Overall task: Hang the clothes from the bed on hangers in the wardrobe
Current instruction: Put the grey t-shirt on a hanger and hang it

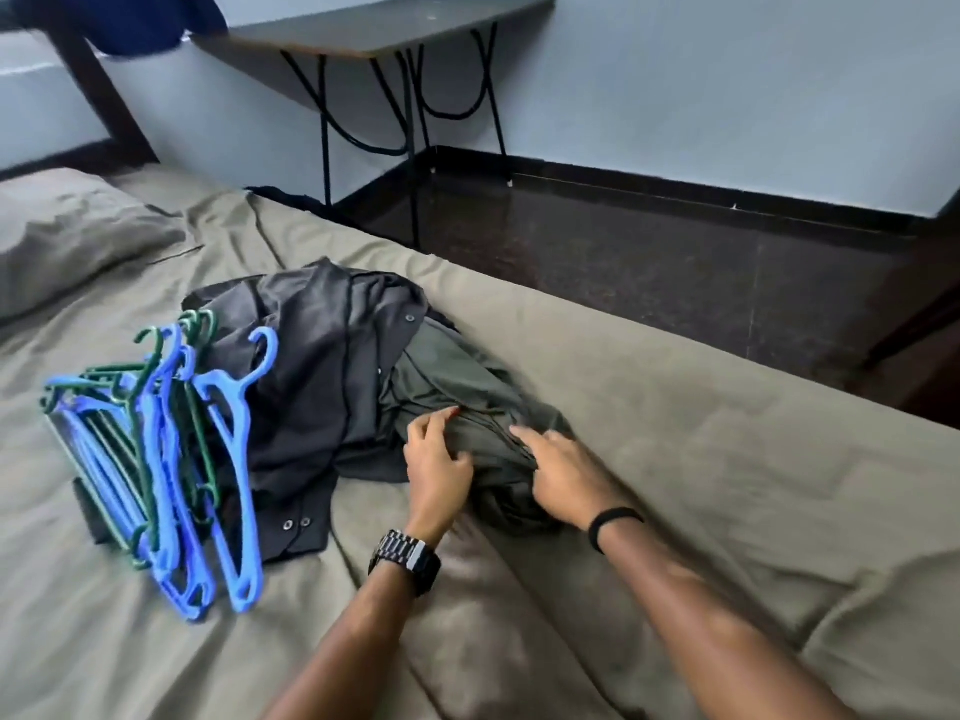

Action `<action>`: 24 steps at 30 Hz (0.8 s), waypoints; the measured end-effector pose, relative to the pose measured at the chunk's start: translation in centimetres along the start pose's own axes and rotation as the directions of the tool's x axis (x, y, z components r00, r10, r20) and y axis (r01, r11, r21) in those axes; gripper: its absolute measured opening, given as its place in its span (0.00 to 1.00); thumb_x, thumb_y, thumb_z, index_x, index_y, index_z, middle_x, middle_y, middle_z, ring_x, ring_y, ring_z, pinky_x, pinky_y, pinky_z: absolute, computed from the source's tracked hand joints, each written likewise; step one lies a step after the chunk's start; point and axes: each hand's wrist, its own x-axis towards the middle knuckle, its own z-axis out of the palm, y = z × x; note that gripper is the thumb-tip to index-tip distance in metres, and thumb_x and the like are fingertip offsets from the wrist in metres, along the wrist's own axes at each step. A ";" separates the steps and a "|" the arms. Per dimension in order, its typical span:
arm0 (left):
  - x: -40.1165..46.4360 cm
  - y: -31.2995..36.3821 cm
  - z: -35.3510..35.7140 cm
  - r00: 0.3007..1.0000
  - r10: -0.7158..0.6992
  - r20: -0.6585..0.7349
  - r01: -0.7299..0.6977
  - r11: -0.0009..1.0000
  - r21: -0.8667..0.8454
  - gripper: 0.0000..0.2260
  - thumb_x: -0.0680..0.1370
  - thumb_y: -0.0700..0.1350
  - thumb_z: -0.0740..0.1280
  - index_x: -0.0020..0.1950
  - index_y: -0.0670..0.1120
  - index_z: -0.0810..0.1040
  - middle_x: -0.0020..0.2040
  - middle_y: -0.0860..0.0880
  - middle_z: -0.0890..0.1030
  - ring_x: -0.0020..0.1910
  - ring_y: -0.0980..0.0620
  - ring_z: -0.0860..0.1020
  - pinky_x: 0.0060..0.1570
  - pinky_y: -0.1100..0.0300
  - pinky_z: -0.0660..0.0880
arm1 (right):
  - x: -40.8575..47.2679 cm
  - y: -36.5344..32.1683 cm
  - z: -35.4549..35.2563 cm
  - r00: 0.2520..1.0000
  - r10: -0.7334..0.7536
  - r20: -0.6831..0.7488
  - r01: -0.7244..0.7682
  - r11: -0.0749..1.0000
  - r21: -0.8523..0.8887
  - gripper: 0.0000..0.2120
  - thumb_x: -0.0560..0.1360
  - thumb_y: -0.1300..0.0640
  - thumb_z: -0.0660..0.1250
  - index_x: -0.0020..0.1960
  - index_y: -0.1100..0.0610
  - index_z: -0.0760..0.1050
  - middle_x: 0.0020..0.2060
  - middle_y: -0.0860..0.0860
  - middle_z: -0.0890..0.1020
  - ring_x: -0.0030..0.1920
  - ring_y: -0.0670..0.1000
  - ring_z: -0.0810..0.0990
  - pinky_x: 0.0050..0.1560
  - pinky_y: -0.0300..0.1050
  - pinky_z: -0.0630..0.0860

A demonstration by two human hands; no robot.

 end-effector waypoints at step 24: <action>-4.1 5.1 5.3 0.916 0.018 0.401 0.124 0.938 -0.324 0.12 0.72 0.34 0.57 0.49 0.41 0.78 0.48 0.45 0.81 0.48 0.48 0.77 0.52 0.51 0.74 | -3.0 5.1 -6.3 0.973 0.096 0.211 -0.134 0.976 0.172 0.33 0.70 0.62 0.72 0.72 0.56 0.64 0.65 0.57 0.73 0.64 0.54 0.74 0.61 0.43 0.70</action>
